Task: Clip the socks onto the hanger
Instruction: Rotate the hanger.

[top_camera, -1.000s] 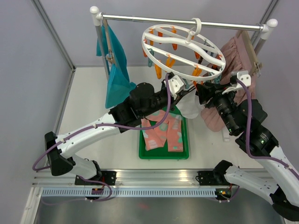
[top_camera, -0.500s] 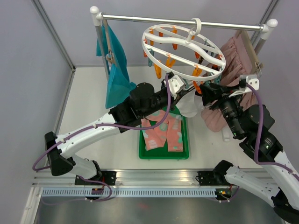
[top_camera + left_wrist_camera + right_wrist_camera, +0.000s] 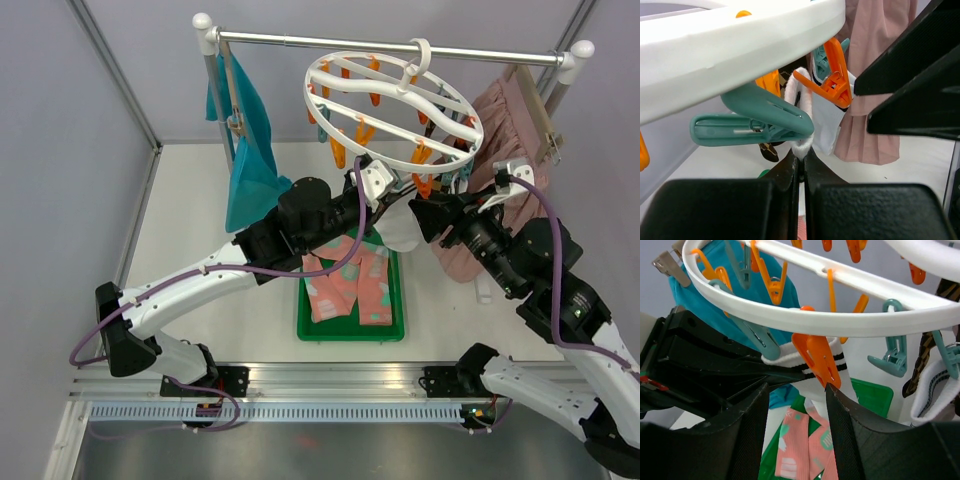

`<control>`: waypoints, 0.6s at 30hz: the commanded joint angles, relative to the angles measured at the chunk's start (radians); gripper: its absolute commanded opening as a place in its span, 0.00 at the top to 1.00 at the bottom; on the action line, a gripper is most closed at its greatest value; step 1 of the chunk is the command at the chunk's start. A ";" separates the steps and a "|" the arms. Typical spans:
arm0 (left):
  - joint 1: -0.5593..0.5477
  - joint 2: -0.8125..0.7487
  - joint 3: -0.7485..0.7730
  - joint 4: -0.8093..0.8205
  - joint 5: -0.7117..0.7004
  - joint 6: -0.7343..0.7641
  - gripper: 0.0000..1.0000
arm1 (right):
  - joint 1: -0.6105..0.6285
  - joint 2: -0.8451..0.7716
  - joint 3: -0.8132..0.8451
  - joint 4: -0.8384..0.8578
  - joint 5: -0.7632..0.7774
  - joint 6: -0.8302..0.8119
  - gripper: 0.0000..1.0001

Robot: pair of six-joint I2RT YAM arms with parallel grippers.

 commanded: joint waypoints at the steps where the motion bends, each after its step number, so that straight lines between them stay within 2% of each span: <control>1: 0.001 -0.009 0.038 0.018 -0.021 -0.006 0.98 | -0.001 0.016 0.044 -0.057 -0.024 0.032 0.45; 4: 0.001 -0.002 0.038 0.021 -0.024 -0.001 0.98 | 0.006 0.041 0.072 -0.089 -0.013 0.043 0.45; 11: 0.001 0.012 0.038 0.026 -0.030 0.000 0.98 | 0.029 0.085 0.207 -0.207 0.189 0.027 0.44; 15: -0.001 0.015 0.040 0.030 -0.033 0.005 0.98 | 0.029 0.108 0.219 -0.215 0.269 0.018 0.43; 18: -0.001 0.021 0.050 0.022 -0.035 0.008 0.98 | 0.029 0.128 0.230 -0.198 0.268 0.010 0.43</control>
